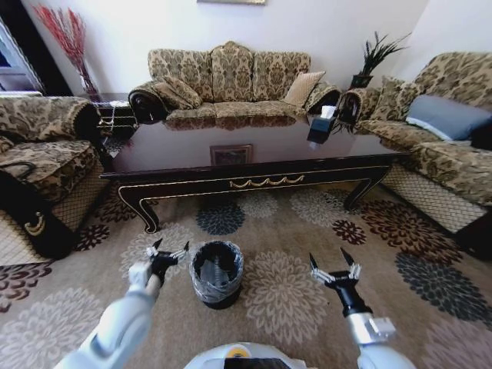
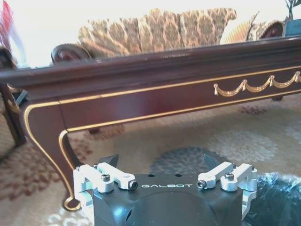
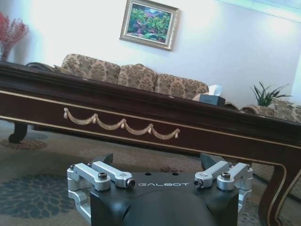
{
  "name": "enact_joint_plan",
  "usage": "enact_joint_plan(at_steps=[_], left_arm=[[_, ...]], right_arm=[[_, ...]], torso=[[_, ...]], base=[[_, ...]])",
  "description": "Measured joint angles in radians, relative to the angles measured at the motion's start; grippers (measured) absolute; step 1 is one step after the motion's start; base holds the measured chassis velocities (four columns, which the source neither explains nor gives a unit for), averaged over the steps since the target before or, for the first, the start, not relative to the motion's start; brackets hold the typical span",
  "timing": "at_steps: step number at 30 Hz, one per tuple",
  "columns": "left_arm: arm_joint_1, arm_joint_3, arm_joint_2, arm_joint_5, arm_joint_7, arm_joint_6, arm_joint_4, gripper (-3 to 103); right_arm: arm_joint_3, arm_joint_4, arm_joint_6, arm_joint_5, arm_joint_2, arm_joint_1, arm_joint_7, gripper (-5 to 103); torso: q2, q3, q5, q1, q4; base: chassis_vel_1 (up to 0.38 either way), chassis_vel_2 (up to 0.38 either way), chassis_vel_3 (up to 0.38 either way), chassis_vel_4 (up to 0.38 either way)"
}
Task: Move to the front of the table and pick up the trash from the floor, then place it into the trash bin.
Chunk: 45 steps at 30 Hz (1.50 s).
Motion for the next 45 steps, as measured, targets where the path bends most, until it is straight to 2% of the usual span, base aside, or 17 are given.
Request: enact_joint_plan(at_steps=[1,2,4,5,8,10,31,45], left_arm=[[0.033,-0.009,-0.021,0.041,0.014,-0.037,0.004,100],[0.033,-0.009,-0.021,0.041,0.014,-0.037,0.004,100],[0.132,-0.028,-0.081,0.112,0.053,-0.142,0.01,100],[0.132,-0.028,-0.081,0.112,0.053,-0.142,0.01,100],[0.218,-0.059,-0.124,0.146,0.094,-0.258,0.015,100],[0.245,-0.078,-0.13,0.149,0.104,-0.289,0.019,100],[0.238,-0.076,-0.126,0.136,0.099,-0.283,0.022,100],[0.235,-0.074,-0.125,0.133,0.097,-0.28,0.023,100]], right_arm=[[0.002,-0.014,0.009,-0.011,0.005,0.006,0.0,100],[0.002,-0.014,0.009,-0.011,0.005,0.006,0.0,100],[0.004,-0.025,0.019,-0.024,0.015,0.023,-0.004,100],[0.004,-0.025,0.019,-0.024,0.015,0.023,-0.004,100],[0.004,-0.015,0.019,-0.009,0.012,0.038,-0.037,100],[0.006,-0.01,0.013,0.004,0.008,0.041,-0.068,100],[0.006,-0.003,0.003,0.014,0.003,0.042,-0.074,100],[0.005,-0.002,0.001,0.015,0.003,0.042,-0.072,100]], torso=[[0.0,0.0,0.0,0.0,0.0],[0.0,0.0,0.0,0.0,0.0],[0.0,0.0,-0.0003,0.0,0.0001],[0.0,0.0,-0.0003,0.0,0.0001],[0.0,0.0,-0.0002,0.0,0.0002],[0.0,0.0,0.0,0.0,0.0002],[0.0,0.0,-0.0003,0.0,0.0],[0.0,0.0,0.0,0.0,0.0]], base=[[0.0,0.0,0.0,0.0],[0.0,0.0,0.0,0.0],[0.0,0.0,0.0,0.0],[0.0,0.0,0.0,0.0],[0.0,0.0,0.0,0.0],[0.0,0.0,0.0,0.0],[0.003,-0.006,-0.002,0.005],[0.157,-0.216,-0.16,0.206]])
